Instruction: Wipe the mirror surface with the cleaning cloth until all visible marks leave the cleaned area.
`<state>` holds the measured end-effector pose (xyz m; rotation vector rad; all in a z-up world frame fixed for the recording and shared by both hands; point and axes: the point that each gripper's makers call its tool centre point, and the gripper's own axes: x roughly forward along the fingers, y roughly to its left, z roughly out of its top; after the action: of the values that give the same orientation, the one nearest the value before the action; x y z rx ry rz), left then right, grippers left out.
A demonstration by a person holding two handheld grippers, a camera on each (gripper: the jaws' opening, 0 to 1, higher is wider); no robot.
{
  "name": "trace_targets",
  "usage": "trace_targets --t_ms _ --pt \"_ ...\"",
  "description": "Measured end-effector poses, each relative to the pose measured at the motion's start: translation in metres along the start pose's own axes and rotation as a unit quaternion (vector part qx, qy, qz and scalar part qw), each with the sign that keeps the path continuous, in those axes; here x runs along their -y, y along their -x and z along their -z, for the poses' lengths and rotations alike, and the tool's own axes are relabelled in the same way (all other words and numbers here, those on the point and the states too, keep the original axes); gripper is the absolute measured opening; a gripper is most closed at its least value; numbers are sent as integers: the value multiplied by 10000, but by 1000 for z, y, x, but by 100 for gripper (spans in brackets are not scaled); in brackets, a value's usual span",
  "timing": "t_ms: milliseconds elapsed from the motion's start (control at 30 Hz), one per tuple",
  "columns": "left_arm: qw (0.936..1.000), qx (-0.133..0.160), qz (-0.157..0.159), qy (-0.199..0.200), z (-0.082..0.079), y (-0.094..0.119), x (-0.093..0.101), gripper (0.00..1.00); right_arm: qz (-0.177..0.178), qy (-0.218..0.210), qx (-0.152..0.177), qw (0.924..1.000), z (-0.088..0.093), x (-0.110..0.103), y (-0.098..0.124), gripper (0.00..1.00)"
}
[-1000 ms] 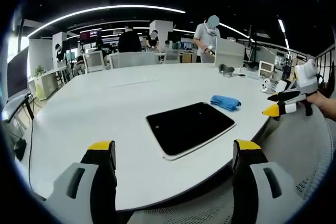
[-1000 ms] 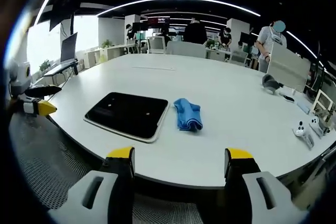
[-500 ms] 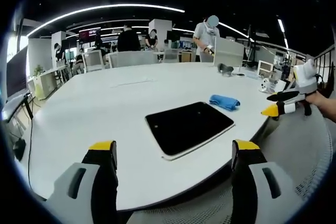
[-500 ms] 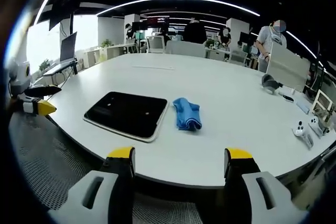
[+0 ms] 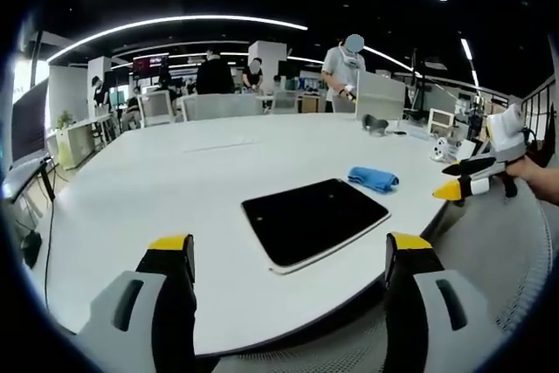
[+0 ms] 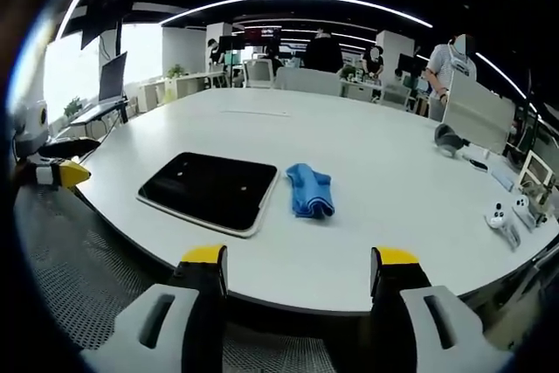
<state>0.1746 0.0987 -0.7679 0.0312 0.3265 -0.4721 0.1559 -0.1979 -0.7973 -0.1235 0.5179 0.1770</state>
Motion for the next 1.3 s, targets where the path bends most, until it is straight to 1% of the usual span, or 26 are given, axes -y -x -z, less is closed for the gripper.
trace_targets --t_ms 33,167,333,567,667,700,767,800,833,867,900,933,1033,1100,1200,1300 --pt "10000 -16 -4 -6 0 0 0 89 -37 -45 74 10000 -2 -1 0 65" --pt "9999 -99 -12 -13 3 -1 -1 87 -12 -30 53 10000 -2 -1 0 65" --pt "10000 -96 11 -9 3 -1 1 87 51 -39 66 10000 -2 1 1 65" --pt "10000 -74 1 -8 3 -1 0 88 -27 -85 49 9999 -2 -1 0 66" --pt "10000 -43 1 -7 2 0 1 88 -20 -88 111 9999 -5 -1 1 66" --pt "10000 -40 -5 -7 2 0 0 88 -16 -99 126 9999 -5 -1 1 66" --pt "10000 -38 -16 -2 1 0 0 88 -31 -38 183 9998 -8 -1 2 62" --pt "10000 -24 -30 -5 1 0 -1 88 19 -75 294 9995 -12 1 5 59" --pt "10000 -19 -45 -2 1 0 -2 89 -64 -281 473 9985 -19 0 6 57" --pt "10000 -17 -57 -1 1 0 -2 89 -161 -566 538 9968 -22 -1 7 58" --pt "10000 -22 -53 0 1 0 -2 90 -167 -749 586 9953 -26 3 8 60" --pt "10000 -36 -36 4 1 0 -1 89 -114 -672 605 9958 -27 7 9 62" --pt "10000 -40 -25 1 1 0 -1 89 -83 -551 688 9961 -36 13 7 61" --pt "10000 -45 -32 7 1 0 -2 89 -180 -755 784 9939 -38 14 5 60" --pt "10000 -52 -23 4 2 0 -1 89 -121 -741 653 9950 -33 25 4 58" --pt "10000 -42 -30 7 2 0 -1 89 -127 -776 592 9951 -36 26 7 60"
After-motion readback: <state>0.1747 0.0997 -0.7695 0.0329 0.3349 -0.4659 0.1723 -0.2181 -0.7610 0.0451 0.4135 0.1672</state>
